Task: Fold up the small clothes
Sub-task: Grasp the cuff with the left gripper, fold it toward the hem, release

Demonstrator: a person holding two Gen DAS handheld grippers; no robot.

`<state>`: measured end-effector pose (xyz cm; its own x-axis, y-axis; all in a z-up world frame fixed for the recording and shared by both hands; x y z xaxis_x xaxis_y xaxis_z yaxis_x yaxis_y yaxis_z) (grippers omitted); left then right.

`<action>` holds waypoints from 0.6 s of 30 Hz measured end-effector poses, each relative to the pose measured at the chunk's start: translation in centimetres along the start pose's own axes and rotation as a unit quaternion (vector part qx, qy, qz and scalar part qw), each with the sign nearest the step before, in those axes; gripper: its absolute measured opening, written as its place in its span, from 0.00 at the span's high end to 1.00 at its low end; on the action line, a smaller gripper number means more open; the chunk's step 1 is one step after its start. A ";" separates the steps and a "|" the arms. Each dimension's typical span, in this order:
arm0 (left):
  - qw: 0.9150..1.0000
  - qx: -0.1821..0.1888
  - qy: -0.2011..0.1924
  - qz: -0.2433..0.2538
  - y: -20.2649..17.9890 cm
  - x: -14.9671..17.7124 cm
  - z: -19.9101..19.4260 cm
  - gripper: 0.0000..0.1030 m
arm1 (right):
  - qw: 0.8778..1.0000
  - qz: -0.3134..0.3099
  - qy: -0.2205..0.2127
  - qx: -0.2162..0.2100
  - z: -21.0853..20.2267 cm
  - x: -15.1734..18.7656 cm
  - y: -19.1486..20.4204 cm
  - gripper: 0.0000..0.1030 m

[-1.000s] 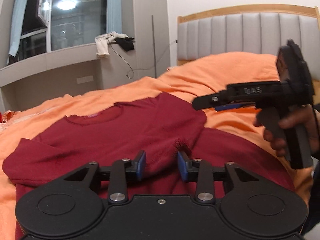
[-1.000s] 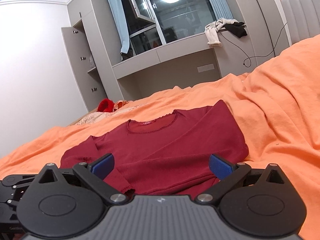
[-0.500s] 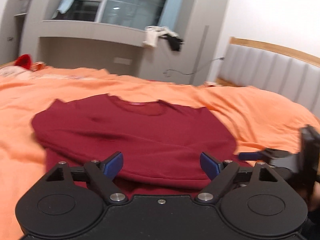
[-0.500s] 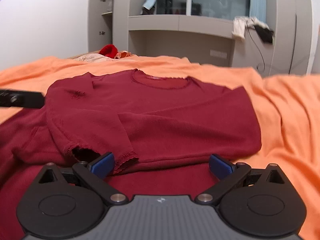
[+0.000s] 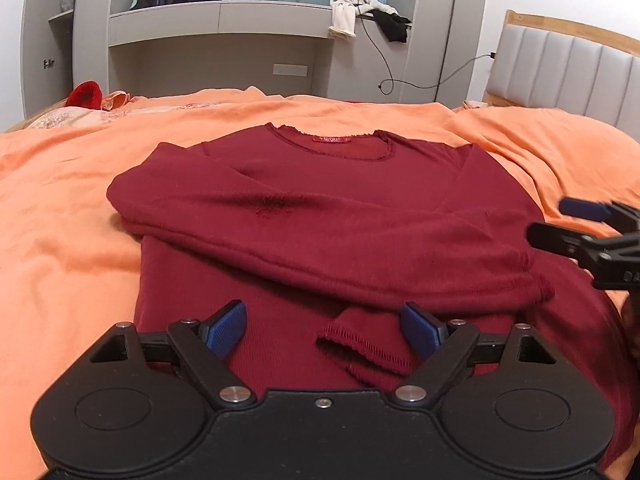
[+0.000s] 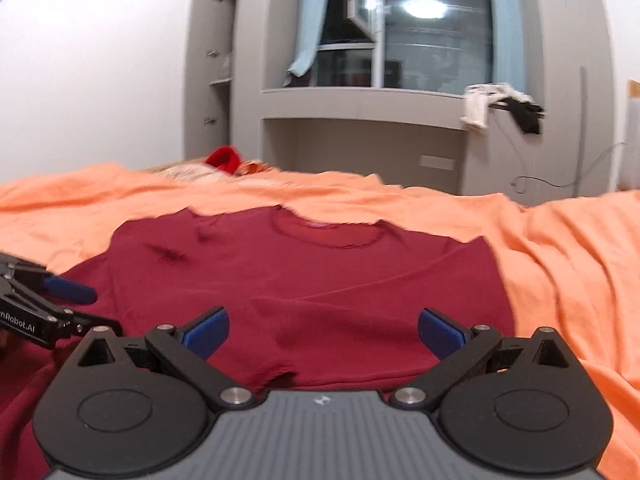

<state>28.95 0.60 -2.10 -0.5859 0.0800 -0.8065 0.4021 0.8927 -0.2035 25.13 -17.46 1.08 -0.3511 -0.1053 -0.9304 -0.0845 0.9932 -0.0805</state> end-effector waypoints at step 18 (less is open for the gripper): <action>0.995 -0.025 -0.072 -0.068 2.2 2.8 -7.0 0.06 | 0.987 -0.154 -0.041 -0.004 -3.4 3.8 3.3 0.00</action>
<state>23.27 5.93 -0.87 -0.5245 -0.1036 -0.8451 0.2891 0.9120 -0.2912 20.35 -14.74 -1.49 -0.2314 -0.3972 -0.8881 -0.1836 0.9143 -0.3610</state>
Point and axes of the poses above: each gripper's, at about its wrist camera, not at the fingertips, and z roughly the way its jaws point, y to its left, x to its underside, the point moved 2 cm from there along z, roughly the way its jaws point, and after that the axes turned 11 degrees about x, right-handed, at the moved point
